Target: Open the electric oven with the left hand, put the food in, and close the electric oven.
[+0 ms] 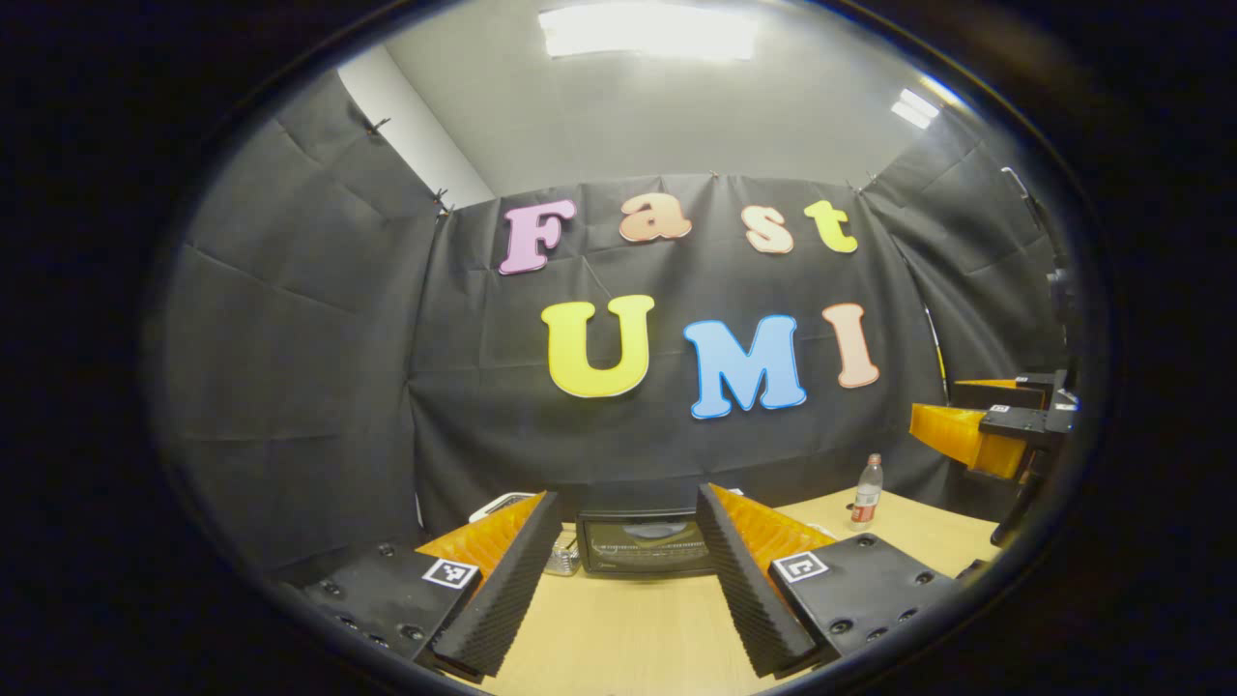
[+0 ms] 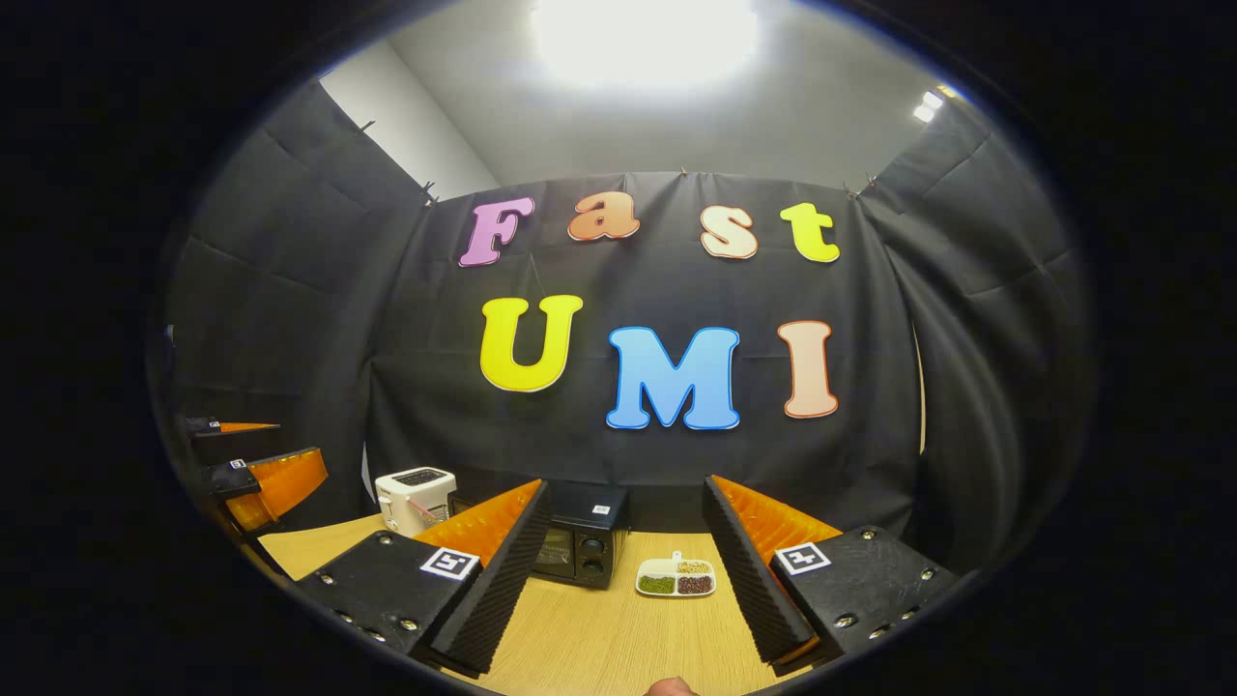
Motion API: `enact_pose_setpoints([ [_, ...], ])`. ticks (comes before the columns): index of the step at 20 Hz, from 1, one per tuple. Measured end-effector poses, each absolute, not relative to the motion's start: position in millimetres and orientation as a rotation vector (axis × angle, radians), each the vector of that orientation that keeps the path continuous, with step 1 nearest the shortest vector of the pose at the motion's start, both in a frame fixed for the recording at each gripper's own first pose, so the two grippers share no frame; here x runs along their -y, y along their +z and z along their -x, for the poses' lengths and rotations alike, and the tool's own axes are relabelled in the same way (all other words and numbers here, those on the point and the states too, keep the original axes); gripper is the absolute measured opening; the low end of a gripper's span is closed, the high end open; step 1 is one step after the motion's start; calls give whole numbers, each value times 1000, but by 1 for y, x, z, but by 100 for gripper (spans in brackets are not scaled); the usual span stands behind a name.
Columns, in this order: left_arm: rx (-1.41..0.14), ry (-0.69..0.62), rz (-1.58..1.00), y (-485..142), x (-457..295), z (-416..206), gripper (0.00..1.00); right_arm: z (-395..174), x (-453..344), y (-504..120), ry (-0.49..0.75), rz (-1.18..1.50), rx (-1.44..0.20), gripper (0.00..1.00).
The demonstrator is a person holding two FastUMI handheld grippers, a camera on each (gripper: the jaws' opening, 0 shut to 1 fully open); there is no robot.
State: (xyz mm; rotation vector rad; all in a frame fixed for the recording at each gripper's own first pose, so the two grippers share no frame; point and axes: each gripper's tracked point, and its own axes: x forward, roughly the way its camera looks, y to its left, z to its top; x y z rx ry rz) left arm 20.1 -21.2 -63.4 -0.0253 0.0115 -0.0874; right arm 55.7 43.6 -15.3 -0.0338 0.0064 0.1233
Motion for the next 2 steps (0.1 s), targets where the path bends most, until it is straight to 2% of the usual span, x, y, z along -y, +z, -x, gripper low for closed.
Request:
enact_pose_setpoints([
  [2, -10, -90, 25, -62, 21, -20, 99, -55, -43, -15, 120, 34, -8, 96],
])
